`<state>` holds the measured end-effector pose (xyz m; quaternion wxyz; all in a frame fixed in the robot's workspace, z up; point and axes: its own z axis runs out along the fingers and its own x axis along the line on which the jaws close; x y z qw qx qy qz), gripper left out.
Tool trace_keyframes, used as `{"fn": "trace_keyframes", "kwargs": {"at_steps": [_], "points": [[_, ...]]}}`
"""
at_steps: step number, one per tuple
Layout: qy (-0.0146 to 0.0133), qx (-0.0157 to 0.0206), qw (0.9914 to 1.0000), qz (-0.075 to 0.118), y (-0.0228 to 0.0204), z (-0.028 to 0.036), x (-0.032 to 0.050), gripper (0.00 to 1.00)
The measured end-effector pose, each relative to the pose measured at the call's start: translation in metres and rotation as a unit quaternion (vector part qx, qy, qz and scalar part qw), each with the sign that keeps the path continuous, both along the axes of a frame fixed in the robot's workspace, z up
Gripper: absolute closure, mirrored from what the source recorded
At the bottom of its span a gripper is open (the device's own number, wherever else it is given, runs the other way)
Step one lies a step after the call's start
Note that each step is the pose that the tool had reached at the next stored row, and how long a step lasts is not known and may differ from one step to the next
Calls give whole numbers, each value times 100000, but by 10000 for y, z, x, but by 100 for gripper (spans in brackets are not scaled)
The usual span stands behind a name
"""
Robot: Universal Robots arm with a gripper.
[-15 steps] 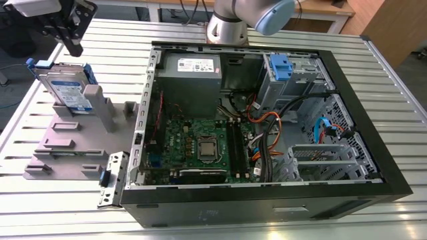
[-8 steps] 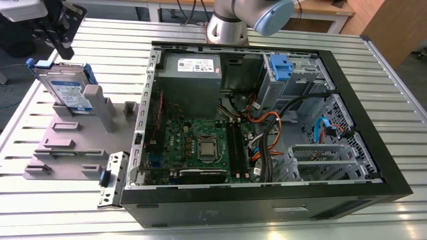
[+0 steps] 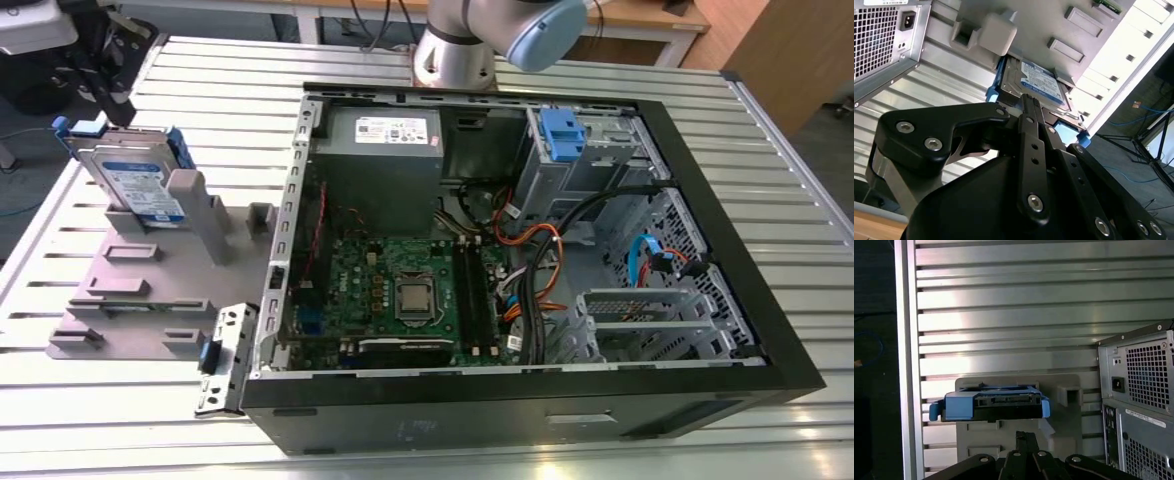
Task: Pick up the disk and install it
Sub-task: 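Reach for the disk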
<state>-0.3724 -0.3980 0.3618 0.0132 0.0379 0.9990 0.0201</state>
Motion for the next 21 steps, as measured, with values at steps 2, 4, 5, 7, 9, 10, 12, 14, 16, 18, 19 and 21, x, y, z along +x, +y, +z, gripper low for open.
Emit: {"fn": "trace_keyframes", "kwargs": {"at_steps": [2,4,5,7,9,10,12,14,16,18,19,21], "points": [[5,-24,100000,4,4,-21,-25,89],[6,-46,100000,6,9,-42,-48,89],[6,-52,100000,2,11,-51,-57,89],[6,-58,100000,4,17,-67,-75,89],[2,-53,100000,7,27,-79,-88,89],[10,-59,100000,8,34,-84,-95,89],[11,-60,100000,5,51,-95,-109,89],[-5,-51,100000,1,70,-110,-128,89],[1,-57,100000,4,87,-125,-146,89],[6,-58,100000,2,107,-139,-166,89],[11,-64,100000,2,118,-146,-176,89],[6,-61,100000,7,141,-162,-197,89]]}}
